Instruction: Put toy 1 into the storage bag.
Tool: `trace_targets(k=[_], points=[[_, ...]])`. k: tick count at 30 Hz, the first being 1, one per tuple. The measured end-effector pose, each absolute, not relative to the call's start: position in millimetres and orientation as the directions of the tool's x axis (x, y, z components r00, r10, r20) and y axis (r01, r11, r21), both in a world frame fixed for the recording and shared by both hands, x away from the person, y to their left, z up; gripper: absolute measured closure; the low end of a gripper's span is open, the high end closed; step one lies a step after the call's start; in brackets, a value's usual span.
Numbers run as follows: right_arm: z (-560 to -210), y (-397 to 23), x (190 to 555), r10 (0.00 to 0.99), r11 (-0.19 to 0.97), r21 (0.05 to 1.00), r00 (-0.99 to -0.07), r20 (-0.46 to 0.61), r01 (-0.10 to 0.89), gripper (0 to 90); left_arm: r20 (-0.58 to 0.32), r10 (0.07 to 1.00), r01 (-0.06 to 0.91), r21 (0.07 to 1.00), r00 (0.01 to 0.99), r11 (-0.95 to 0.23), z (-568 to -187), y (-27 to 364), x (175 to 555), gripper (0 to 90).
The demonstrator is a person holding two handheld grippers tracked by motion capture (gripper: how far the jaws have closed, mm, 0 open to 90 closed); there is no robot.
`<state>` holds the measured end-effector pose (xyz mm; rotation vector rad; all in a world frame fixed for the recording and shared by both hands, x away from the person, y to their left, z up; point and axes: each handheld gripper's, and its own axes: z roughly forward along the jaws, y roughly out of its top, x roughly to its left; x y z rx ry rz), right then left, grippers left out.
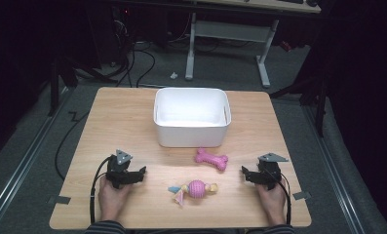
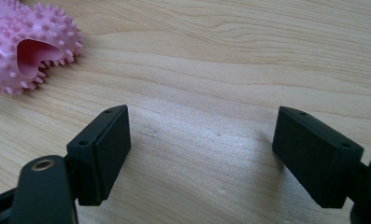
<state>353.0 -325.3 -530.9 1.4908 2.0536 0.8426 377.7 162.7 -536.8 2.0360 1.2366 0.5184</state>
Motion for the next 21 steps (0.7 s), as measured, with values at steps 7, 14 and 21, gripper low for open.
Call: trace_targets(k=[7, 14, 21], points=[[-530.9, -325.2, 353.1, 0.953, 0.223, 0.709, -0.303, -0.014, 0.668, 19.6, -0.015, 0.884, 0.609, 0.730, 0.467, -0.309, -536.8, 162.6, 377.7, 16.8], [-530.9, -324.8, 353.0, 0.951, 0.228, 0.709, -0.308, -0.016, 0.667, 18.9, -0.015, 0.885, 0.610, 0.730, 0.465, -0.308, -536.8, 162.5, 377.6, 16.8], [-531.0, -323.8, 353.0, 0.945, 0.243, 0.707, -0.328, -0.017, 0.664, 17.4, -0.015, 0.885, 0.610, 0.731, 0.465, -0.308, -536.8, 162.5, 377.6, 16.9]])
